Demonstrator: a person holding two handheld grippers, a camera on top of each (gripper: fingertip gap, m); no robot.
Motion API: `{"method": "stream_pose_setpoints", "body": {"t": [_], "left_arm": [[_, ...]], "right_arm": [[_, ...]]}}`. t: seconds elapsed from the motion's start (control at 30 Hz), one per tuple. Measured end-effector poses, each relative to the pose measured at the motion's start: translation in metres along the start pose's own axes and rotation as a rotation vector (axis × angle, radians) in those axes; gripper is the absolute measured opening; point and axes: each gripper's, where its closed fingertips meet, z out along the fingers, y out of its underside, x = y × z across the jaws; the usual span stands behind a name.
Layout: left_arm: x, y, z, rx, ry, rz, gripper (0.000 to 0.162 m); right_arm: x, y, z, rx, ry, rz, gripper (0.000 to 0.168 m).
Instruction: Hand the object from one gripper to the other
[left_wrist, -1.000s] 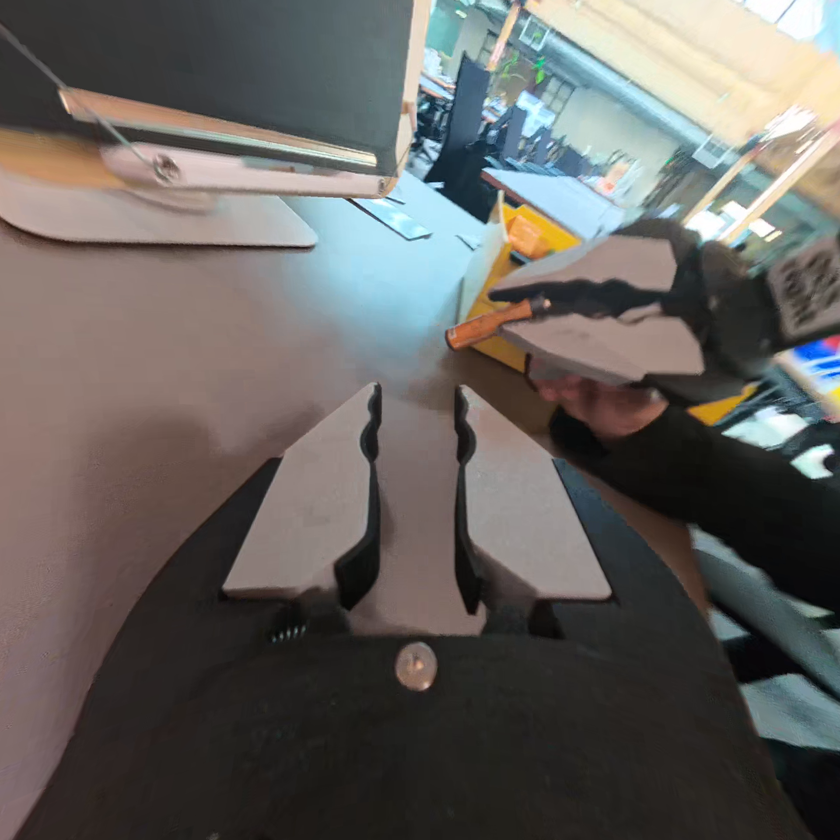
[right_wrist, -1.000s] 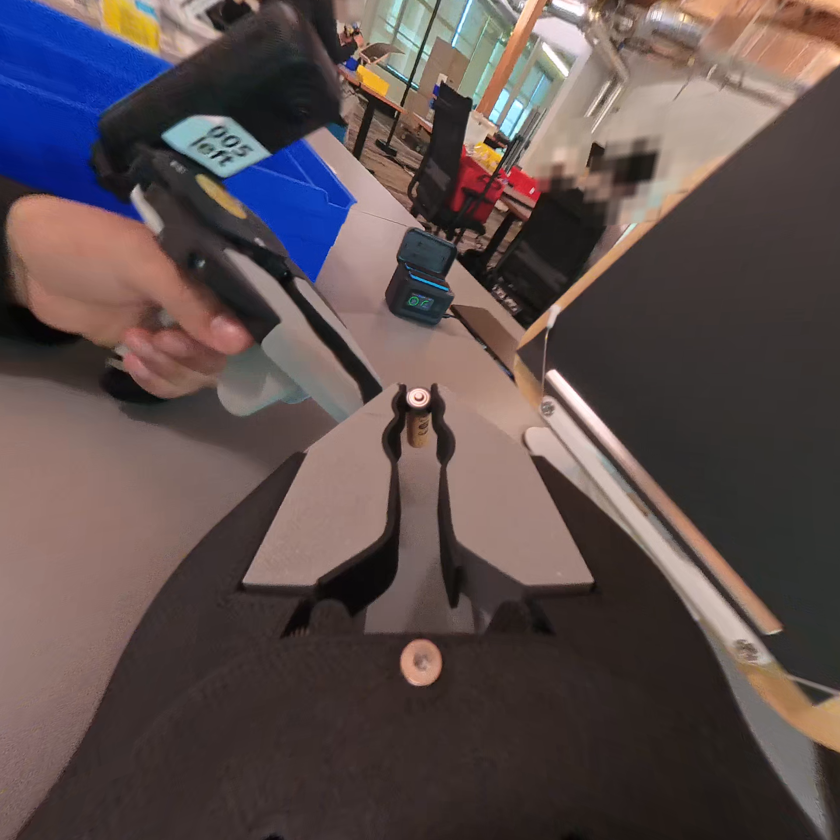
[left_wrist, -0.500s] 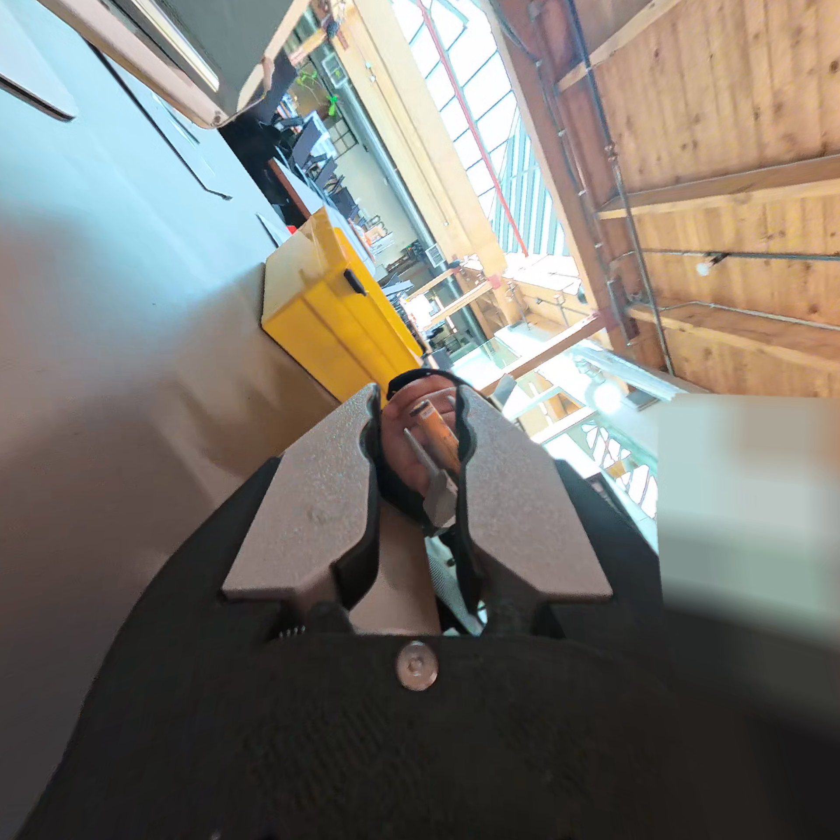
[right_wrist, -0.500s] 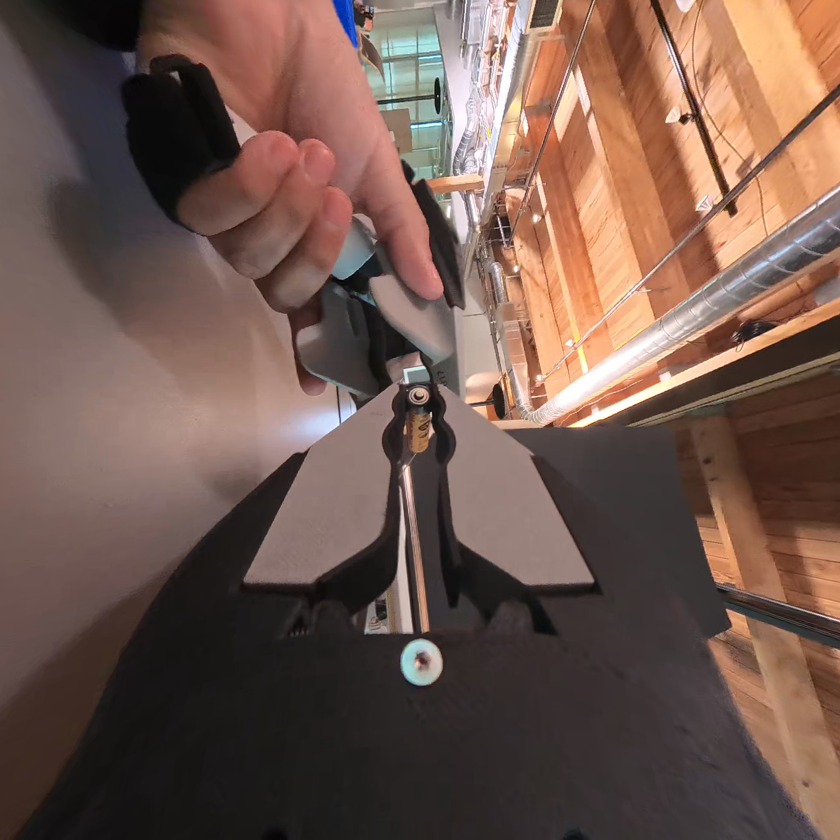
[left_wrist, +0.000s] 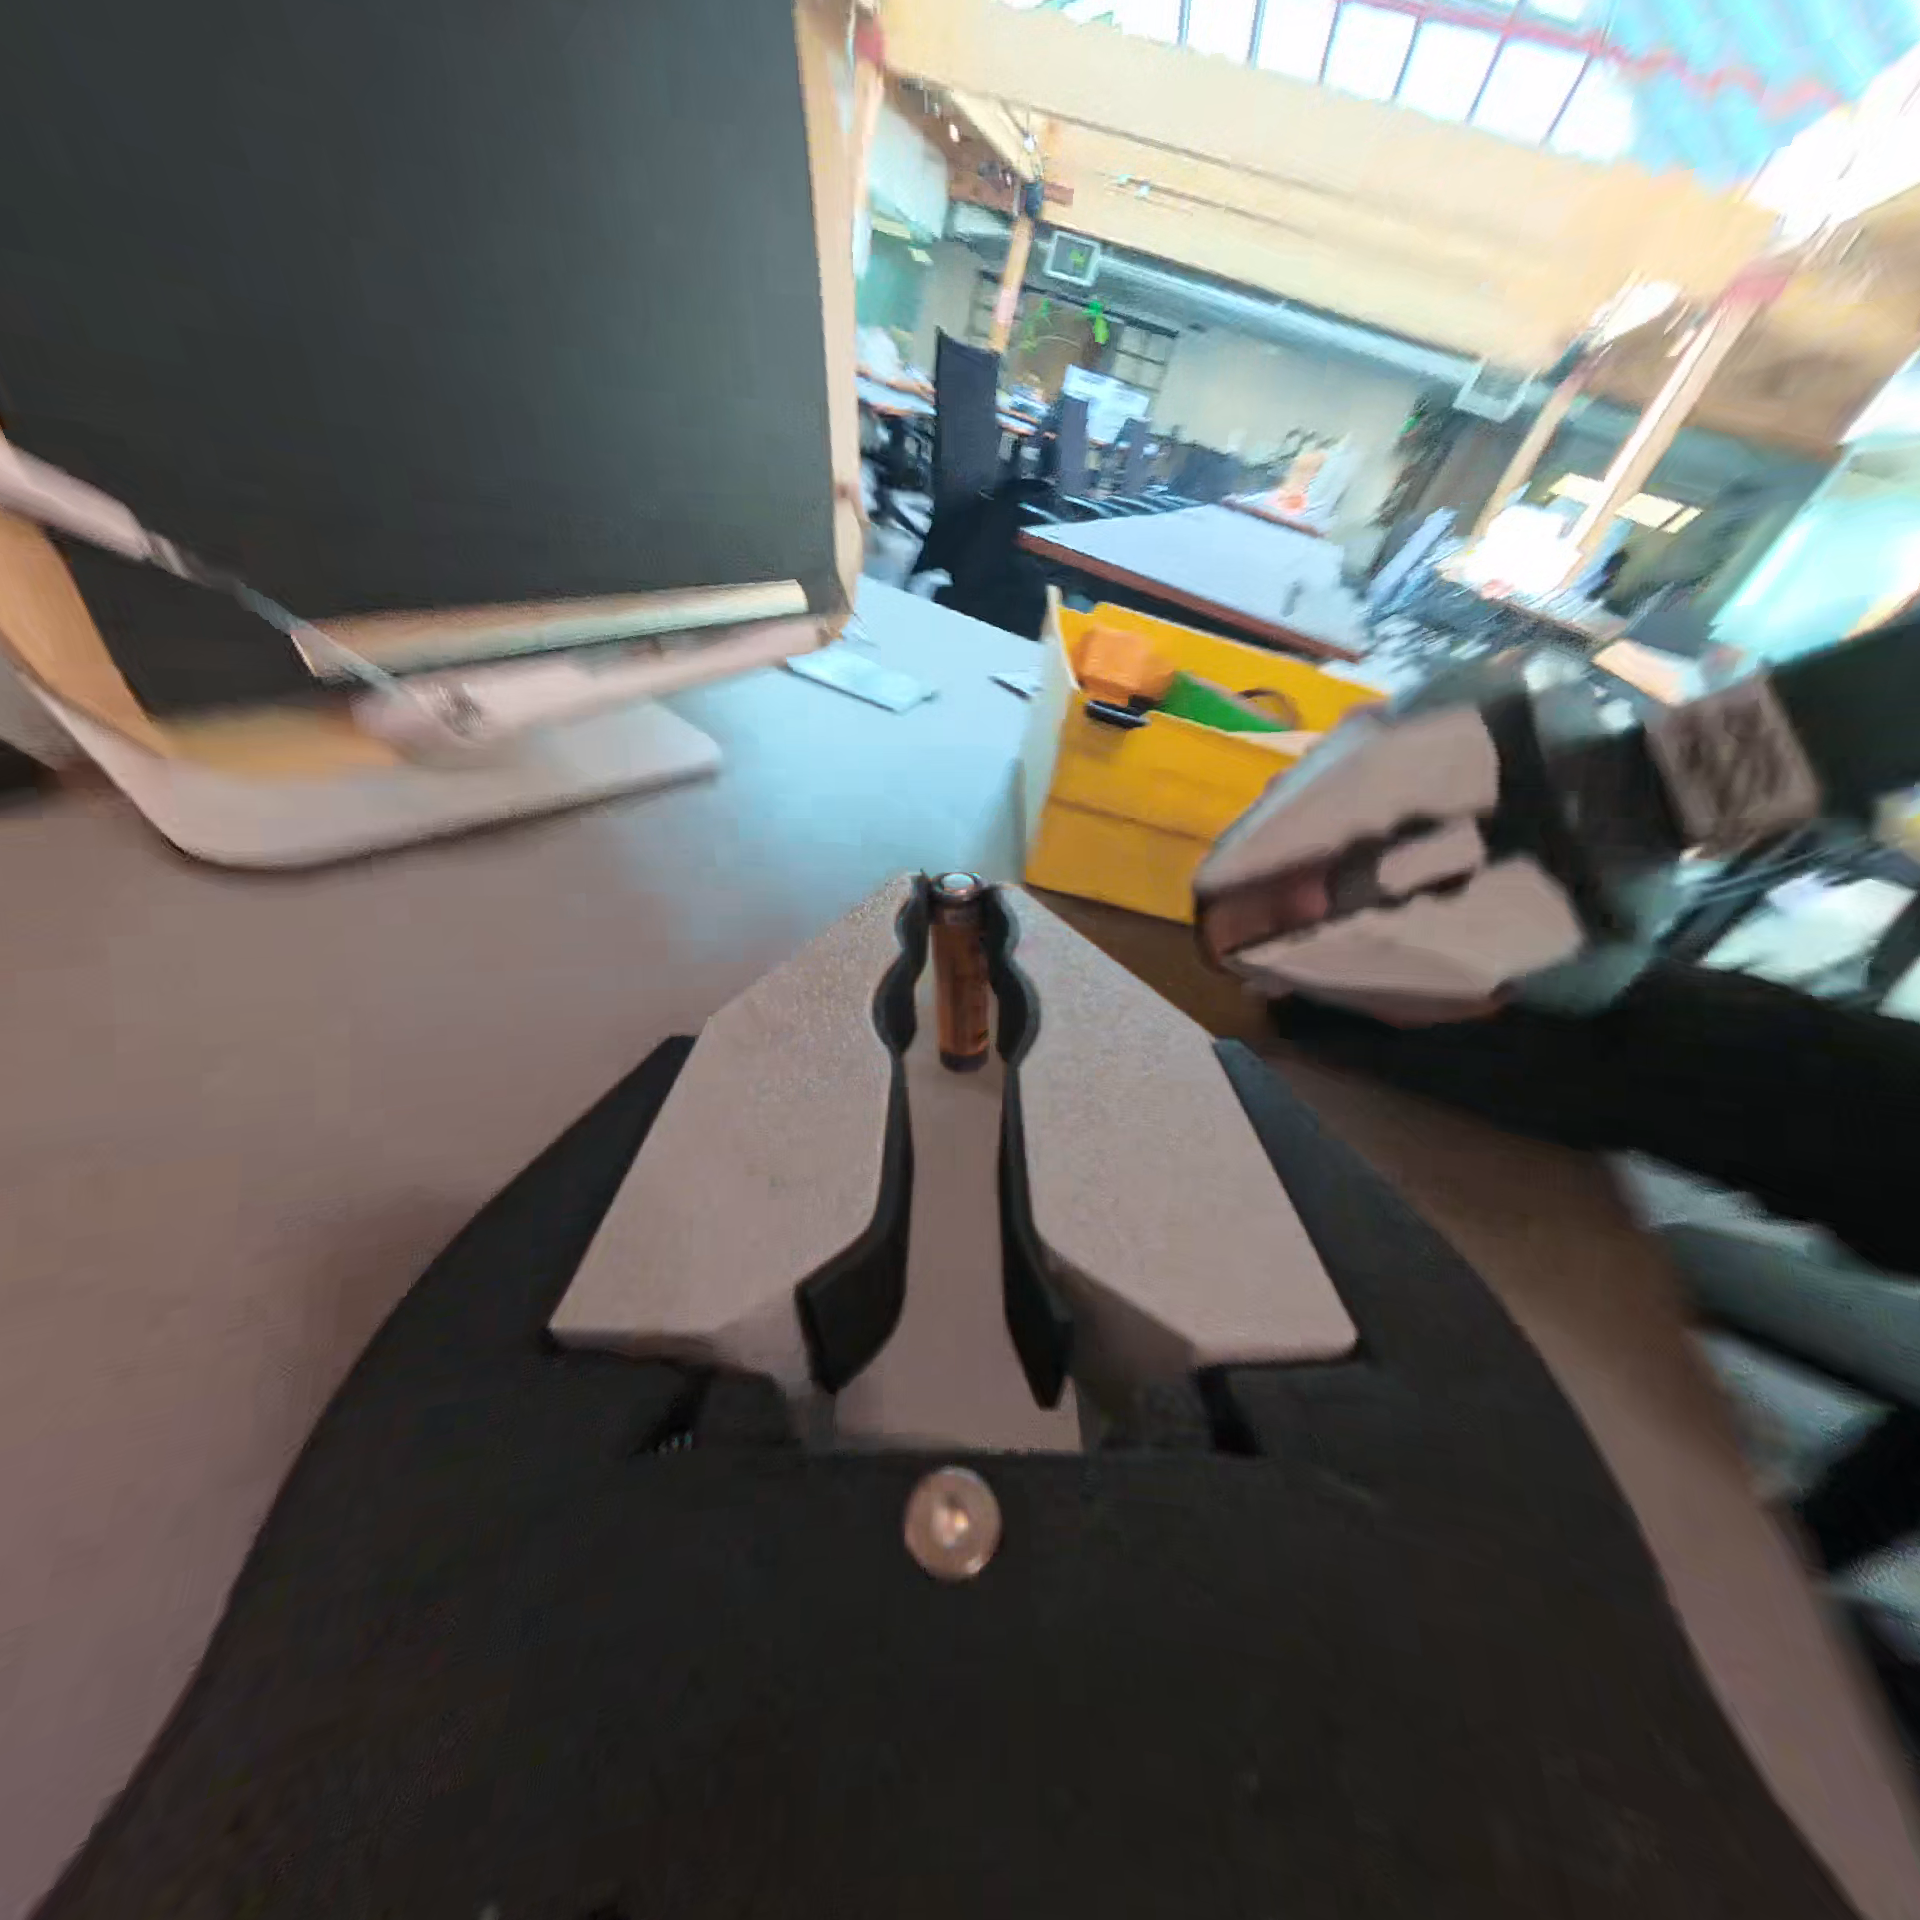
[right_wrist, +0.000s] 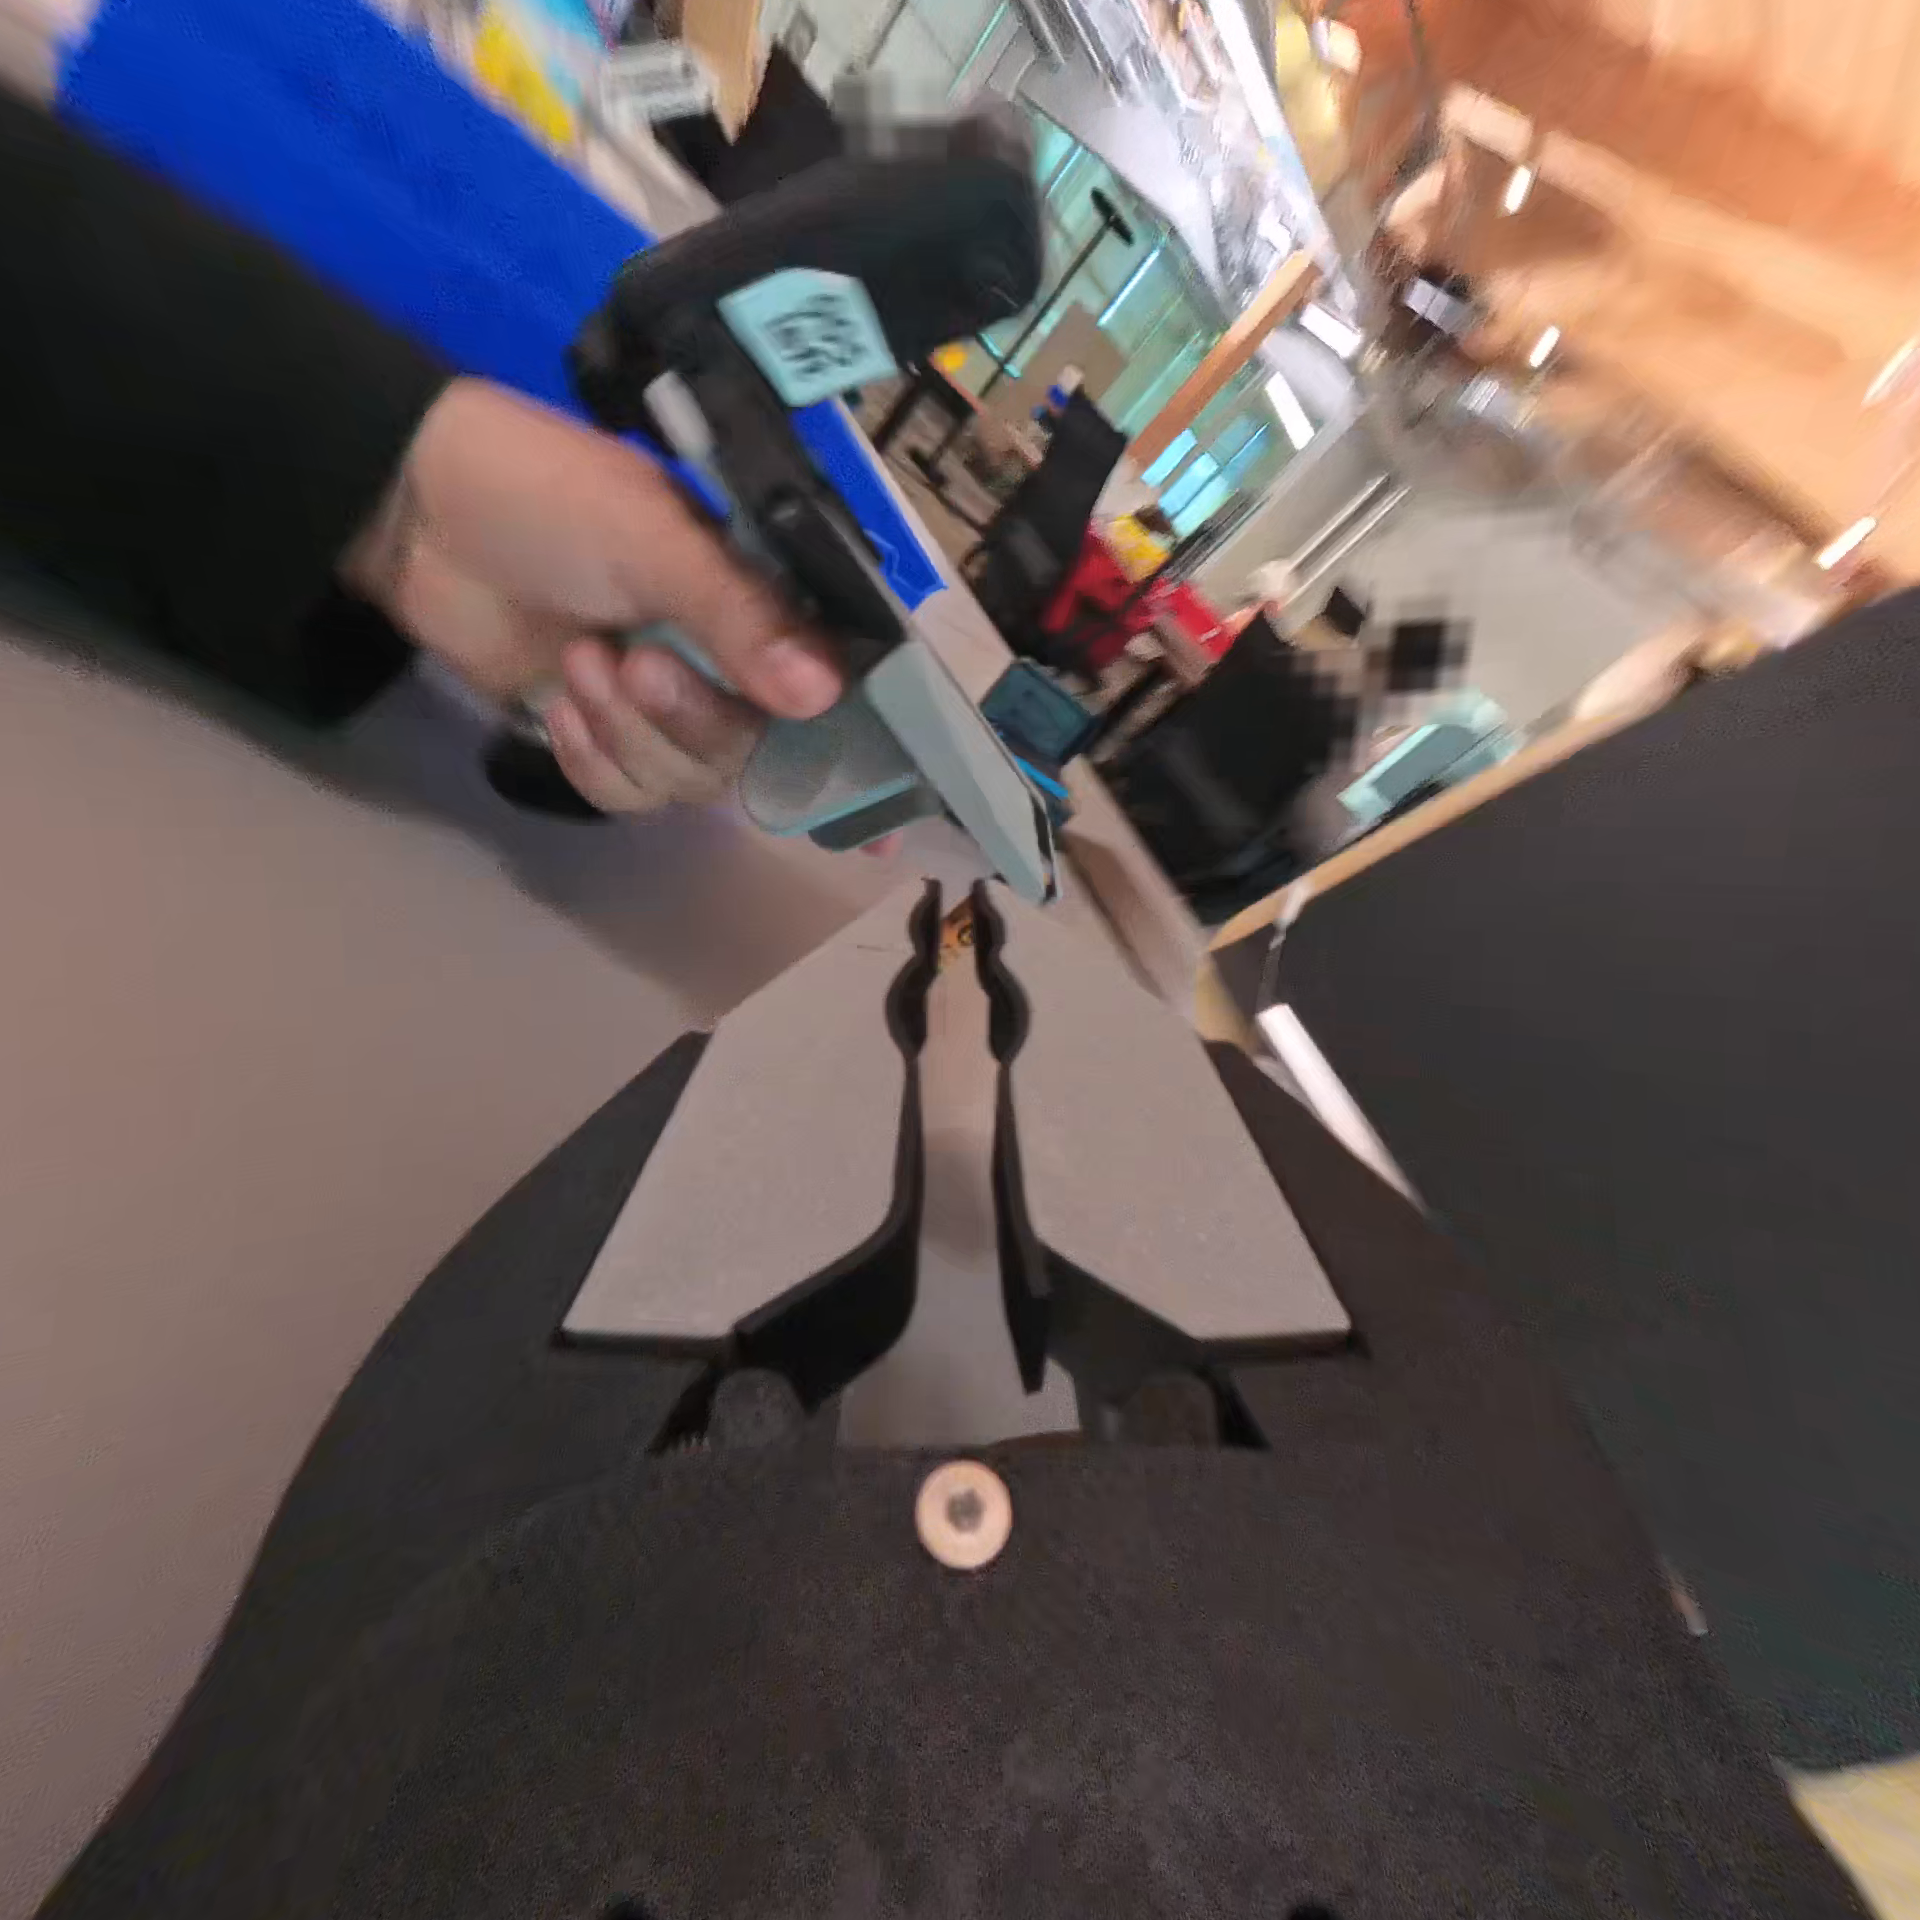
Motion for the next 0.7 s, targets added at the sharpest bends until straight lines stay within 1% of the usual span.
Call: {"method": "stream_pose_setpoints", "body": {"t": [0.03, 0.07, 0.13, 0.17, 0.23, 0.27, 0.33, 0.37, 0.4, 0.47, 0.5, 0.57, 0.63, 0.7], "left_arm": [[0.004, -0.004, -0.001, 0.027, -0.019, 0.128, 0.008], [0.013, -0.008, -0.001, 0.057, -0.024, 0.263, 0.008], [0.028, -0.011, -0.003, 0.094, -0.081, 0.580, 0.008], [0.035, -0.009, -0.003, 0.085, -0.120, 0.759, 0.008], [0.045, -0.009, -0.002, 0.105, -0.204, 1.049, 0.008], [0.049, -0.007, -0.001, 0.107, -0.225, 1.148, 0.008], [0.056, -0.009, -0.002, 0.148, -0.248, 1.233, 0.008], [0.059, -0.012, -0.004, 0.178, -0.241, 1.224, 0.008], [0.062, -0.015, -0.005, 0.197, -0.217, 1.174, 0.008], [0.069, -0.019, -0.006, 0.229, -0.119, 0.981, 0.008], [0.073, -0.021, -0.007, 0.249, -0.059, 0.873, 0.008], [0.074, -0.024, -0.008, 0.259, 0.023, 0.695, 0.008], [0.068, -0.025, -0.008, 0.253, 0.049, 0.580, 0.008], [0.065, -0.024, -0.008, 0.242, 0.088, 0.475, 0.008]], "right_arm": [[0.007, 0.002, -0.001, 0.007, -0.041, 0.155, 0.015], [0.011, 0.005, 0.000, 0.009, -0.097, 0.303, 0.021], [0.003, 0.010, 0.000, 0.018, -0.289, 0.596, 0.023], [-0.003, 0.012, -0.001, 0.023, -0.395, 0.739, 0.028], [-0.006, 0.014, 0.000, 0.030, -0.530, 0.990, 0.042], [-0.004, 0.012, -0.001, 0.057, -0.579, 1.081, 0.045], [0.002, 0.007, -0.005, 0.116, -0.627, 1.176, 0.047], [0.002, 0.007, -0.006, 0.119, -0.637, 1.185, 0.051], [0.001, 0.008, -0.006, 0.106, -0.640, 1.168, 0.056], [-0.004, 0.011, -0.005, 0.087, -0.608, 1.061, 0.056], [-0.006, 0.011, -0.005, 0.087, -0.590, 0.988, 0.055], [-0.011, 0.015, -0.003, 0.054, -0.531, 0.822, 0.045], [-0.013, 0.013, -0.003, 0.045, -0.464, 0.681, 0.045], [-0.012, 0.006, -0.002, 0.058, -0.413, 0.615, 0.039]]}}
